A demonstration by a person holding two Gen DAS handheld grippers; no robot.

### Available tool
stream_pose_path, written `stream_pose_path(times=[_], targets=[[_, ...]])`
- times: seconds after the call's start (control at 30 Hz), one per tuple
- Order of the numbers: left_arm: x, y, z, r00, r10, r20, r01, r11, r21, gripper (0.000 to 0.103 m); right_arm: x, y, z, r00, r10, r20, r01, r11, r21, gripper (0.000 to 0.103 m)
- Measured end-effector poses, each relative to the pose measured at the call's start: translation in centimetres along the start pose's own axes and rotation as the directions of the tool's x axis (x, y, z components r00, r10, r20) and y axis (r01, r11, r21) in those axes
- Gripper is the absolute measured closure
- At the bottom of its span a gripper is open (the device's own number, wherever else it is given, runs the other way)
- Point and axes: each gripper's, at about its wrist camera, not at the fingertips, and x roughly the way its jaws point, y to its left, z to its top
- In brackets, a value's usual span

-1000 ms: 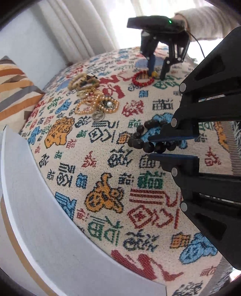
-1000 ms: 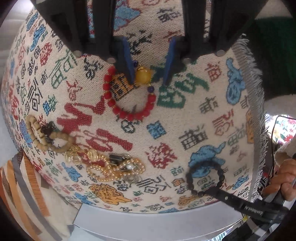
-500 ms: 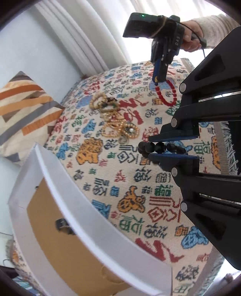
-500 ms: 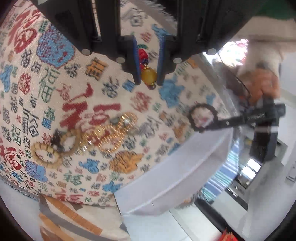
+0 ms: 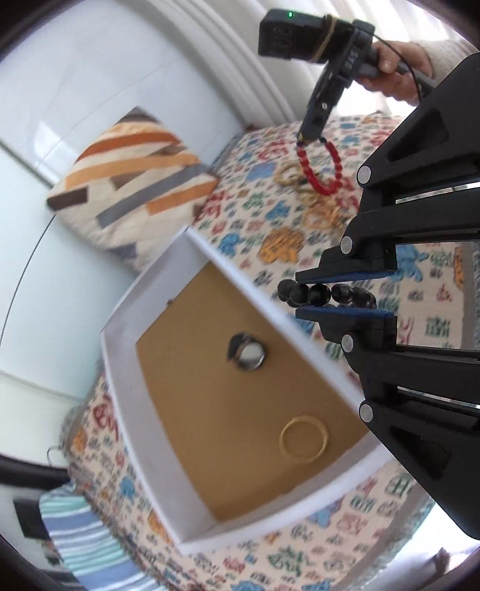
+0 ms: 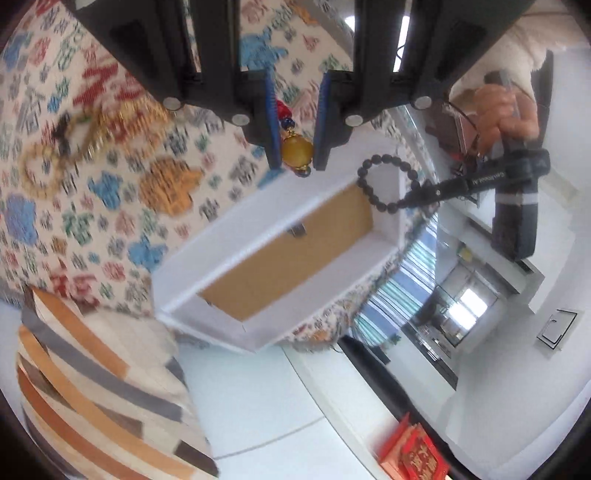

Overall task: Organize jewelry
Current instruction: 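Carry both bracelets into the white box and open both tools, then move both tools back over the remaining jewelry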

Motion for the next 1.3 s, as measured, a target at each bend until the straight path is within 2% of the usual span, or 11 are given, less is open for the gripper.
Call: stream_pose_path(times=[0.33,0.63,0.73,0.77,0.8,0.83,0.87,1.03,1.1,1.17,1.3], targets=[[4.5,7.6,5.0,0.986,0.166,0.005,-0.165,0.98,-0.108,0.093,9.3,4.3,8.4,0.999,0.045,-0.001,-0.045,0.998,-0.046,0.085],[9.0,12.7,6.5,0.954,0.296,-0.046,-0.3,0.943,-0.148,0.093,19.6,7.4,9.6,0.995,-0.03,-0.093,0.021,0.995,-0.101,0.085],[10.2,13.3,6.6,0.941,0.336,-0.047,-0.34,0.931,-0.136,0.09,22.3,7.5,9.3,0.994,0.005,-0.109,-0.016,0.995,-0.094,0.083],[10.2,13.5,6.6,0.936,0.35,-0.045,-0.353,0.925,-0.141,0.079,22.6,7.5,9.3,0.994,0.061,-0.094,-0.069,0.994,-0.085,0.067],[10.0,13.5,6.5,0.931,0.362,-0.044,-0.364,0.919,-0.148,0.067,22.4,7.4,9.2,0.994,0.092,-0.065,-0.097,0.992,-0.078,0.057],[9.6,13.5,6.3,0.929,0.367,-0.035,-0.368,0.917,-0.156,0.039,22.0,7.3,9.2,0.994,0.1,-0.038,-0.103,0.992,-0.07,0.051],[8.9,13.5,5.9,0.928,0.372,-0.009,-0.368,0.915,-0.164,0.023,21.2,7.1,9.0,0.993,0.116,-0.007,-0.117,0.991,-0.064,0.051],[5.6,11.7,3.9,0.913,0.396,0.093,-0.385,0.915,-0.117,0.019,15.7,6.9,7.4,0.994,0.052,0.093,-0.041,0.992,-0.12,0.051],[4.9,10.3,2.4,0.924,0.365,0.111,-0.356,0.93,-0.092,0.015,12.8,6.7,5.7,0.991,-0.004,0.134,0.026,0.986,-0.163,0.047],[4.5,8.5,0.8,0.94,0.321,0.118,-0.318,0.947,-0.051,0.014,10.4,6.3,3.6,0.985,-0.054,0.163,0.087,0.976,-0.199,0.032],[4.8,3.8,-3.7,0.967,0.232,0.104,-0.24,0.968,0.075,0.012,6.8,3.7,-2.0,0.959,-0.201,0.2,0.245,0.943,-0.225,0.028]])
